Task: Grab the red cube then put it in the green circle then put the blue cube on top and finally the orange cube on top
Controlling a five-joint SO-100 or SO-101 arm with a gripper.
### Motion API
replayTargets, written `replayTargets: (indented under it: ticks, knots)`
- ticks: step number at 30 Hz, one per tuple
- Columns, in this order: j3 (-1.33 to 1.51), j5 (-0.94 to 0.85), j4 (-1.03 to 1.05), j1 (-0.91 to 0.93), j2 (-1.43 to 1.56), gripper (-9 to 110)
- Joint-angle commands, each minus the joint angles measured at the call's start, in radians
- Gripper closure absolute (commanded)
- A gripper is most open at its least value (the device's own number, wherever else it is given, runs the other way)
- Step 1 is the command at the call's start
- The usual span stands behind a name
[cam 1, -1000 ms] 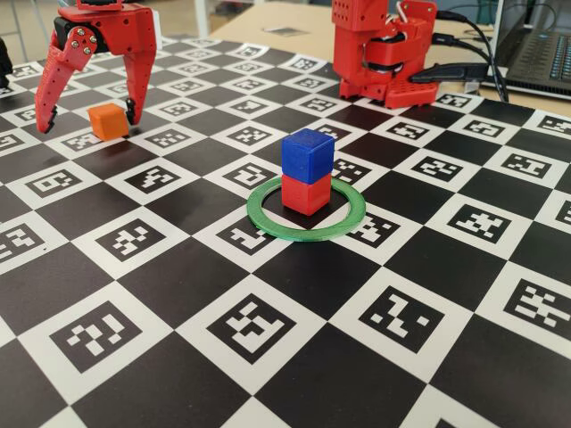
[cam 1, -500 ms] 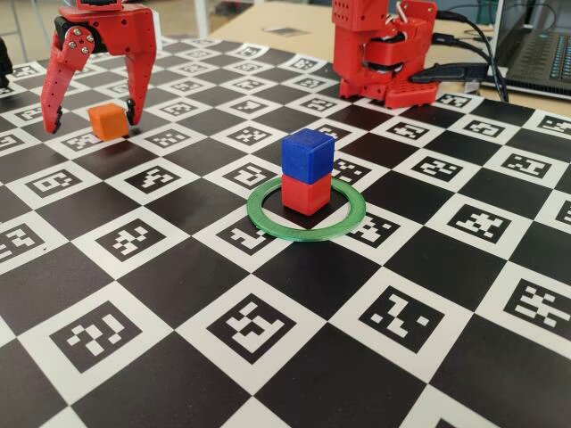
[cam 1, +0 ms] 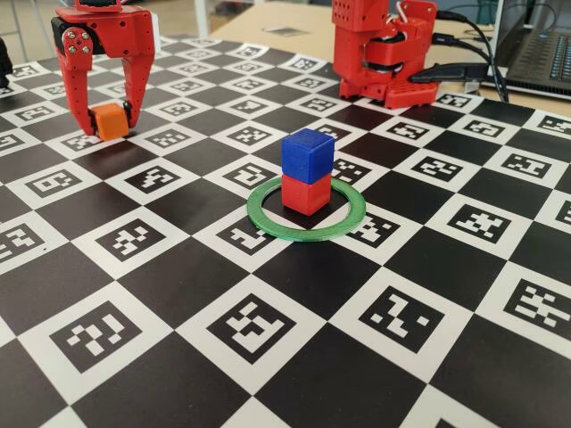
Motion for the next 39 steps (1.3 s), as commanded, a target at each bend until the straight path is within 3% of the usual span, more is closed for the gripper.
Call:
replayTargets:
  ticks: [1,16,23,39]
  knots:
    - [-0.069,-0.014,-0.008,0.006,0.071,93]
    - [-0.359,-0.018,0.383,0.009,0.199,96]
    - [-0.463,0.089,0.563,-0.025,0.285,96]
    - [-0.291,0.204,0.586,-0.336,0.578,98]
